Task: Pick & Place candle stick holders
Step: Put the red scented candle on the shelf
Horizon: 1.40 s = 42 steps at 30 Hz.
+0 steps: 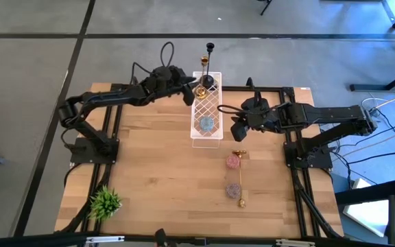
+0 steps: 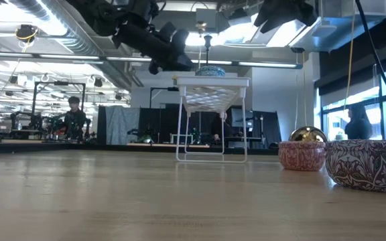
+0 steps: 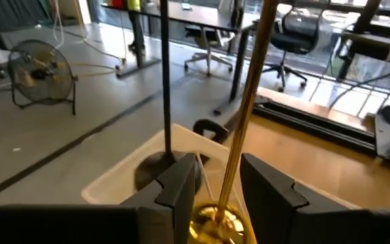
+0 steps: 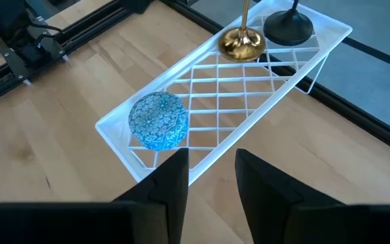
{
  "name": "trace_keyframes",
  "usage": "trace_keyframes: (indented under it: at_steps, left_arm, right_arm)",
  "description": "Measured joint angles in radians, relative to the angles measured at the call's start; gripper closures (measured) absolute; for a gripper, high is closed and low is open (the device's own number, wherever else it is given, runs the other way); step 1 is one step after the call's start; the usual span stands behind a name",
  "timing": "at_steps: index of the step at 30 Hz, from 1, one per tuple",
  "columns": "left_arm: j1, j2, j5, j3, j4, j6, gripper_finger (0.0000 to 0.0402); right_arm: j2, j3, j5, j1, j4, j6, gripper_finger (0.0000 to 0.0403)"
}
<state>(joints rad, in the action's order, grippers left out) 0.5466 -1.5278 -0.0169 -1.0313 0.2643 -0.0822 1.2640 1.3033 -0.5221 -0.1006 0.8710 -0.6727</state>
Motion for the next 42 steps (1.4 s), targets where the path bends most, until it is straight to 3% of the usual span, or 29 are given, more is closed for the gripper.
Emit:
trace_keyframes:
  at_steps: [5, 14, 20, 27, 34, 42]
  left_arm:
    - [-0.006, 0.024, 0.076, 0.000, -0.090, -0.011, 0.0287]
    - [-0.010, 0.124, 0.225, 0.000, -0.554, -0.094, 0.0288]
    - [-0.019, 0.140, 0.311, 0.000, -0.773, -0.143, 0.0288]
    - [-0.091, 0.123, 0.284, 0.000, -0.838, -0.205, 0.0288]
    - [-0.279, 0.123, 0.267, 0.000, -0.871, -0.369, 0.0288]
    - [-0.603, 0.123, -0.008, 0.000, -0.840, -0.694, 0.0288]
  right_arm:
    - [0.000, 0.000, 0.002, 0.004, -0.004, 0.007, 0.0279]
    - [0.000, 0.000, 0.040, 0.003, 0.010, 0.008, 0.0279]
    - [0.000, 0.000, 0.103, 0.003, 0.025, 0.008, 0.0279]
    - [0.000, 0.000, 0.189, -0.035, 0.068, 0.008, 0.0279]
    - [0.000, 0.000, 0.247, -0.200, 0.150, -0.062, 0.0279]
    - [0.012, 0.000, 0.203, -0.488, 0.196, -0.245, 0.0279]
